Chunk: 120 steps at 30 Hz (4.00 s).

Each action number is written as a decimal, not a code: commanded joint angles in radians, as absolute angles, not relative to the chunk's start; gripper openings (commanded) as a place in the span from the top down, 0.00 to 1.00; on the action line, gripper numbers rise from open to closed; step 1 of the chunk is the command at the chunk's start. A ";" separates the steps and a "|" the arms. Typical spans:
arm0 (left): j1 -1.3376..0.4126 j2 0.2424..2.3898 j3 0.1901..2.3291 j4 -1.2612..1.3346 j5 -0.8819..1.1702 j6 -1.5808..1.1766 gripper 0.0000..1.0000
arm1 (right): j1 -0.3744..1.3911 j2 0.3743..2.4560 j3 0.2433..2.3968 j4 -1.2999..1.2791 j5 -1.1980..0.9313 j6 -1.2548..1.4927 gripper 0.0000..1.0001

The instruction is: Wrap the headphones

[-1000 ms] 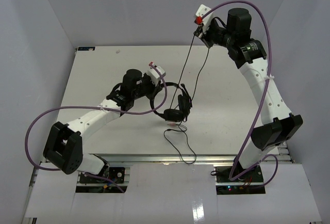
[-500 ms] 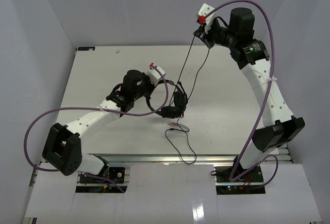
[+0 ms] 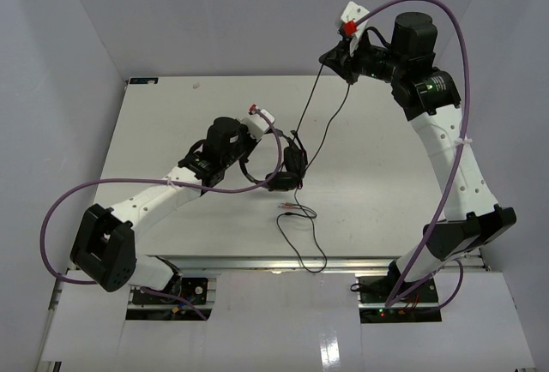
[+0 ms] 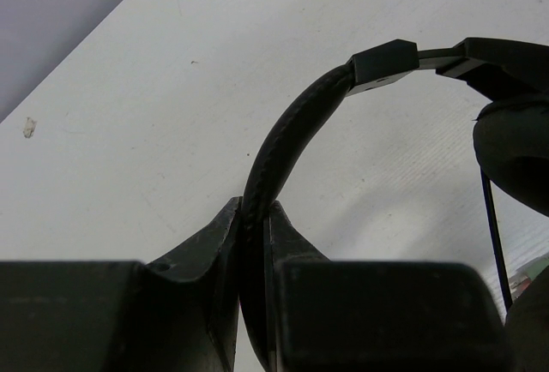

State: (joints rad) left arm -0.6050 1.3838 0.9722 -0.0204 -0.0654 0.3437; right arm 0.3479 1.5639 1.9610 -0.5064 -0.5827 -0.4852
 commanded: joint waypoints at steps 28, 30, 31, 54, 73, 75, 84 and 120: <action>-0.620 1.307 0.944 -0.009 -0.149 0.396 1.00 | 0.454 1.417 1.924 -0.456 -0.270 -0.690 0.92; -0.622 1.291 0.937 -0.010 -0.124 0.388 1.00 | 0.455 1.425 1.921 -0.452 -0.282 -0.684 0.92; -0.624 1.285 0.933 -0.011 -0.111 0.384 1.00 | 0.455 1.429 1.919 -0.447 -0.293 -0.675 0.92; -0.779 1.162 0.898 -0.041 0.103 0.202 1.00 | 0.461 1.646 1.945 -0.330 -0.168 -0.565 0.92; -0.784 1.074 0.958 0.017 0.252 0.037 1.00 | 0.392 1.658 1.845 -0.310 -0.158 -0.495 0.92; -0.783 1.085 0.962 0.031 0.273 0.018 1.00 | 0.393 1.659 1.838 -0.308 -0.167 -0.484 0.92; -0.790 1.153 0.935 0.124 0.341 -0.089 1.00 | 0.393 1.689 1.861 -0.277 -0.200 -0.411 0.92; -0.790 1.056 0.981 0.019 0.208 -0.097 1.00 | 0.235 1.458 1.594 -0.113 -0.340 -0.325 0.92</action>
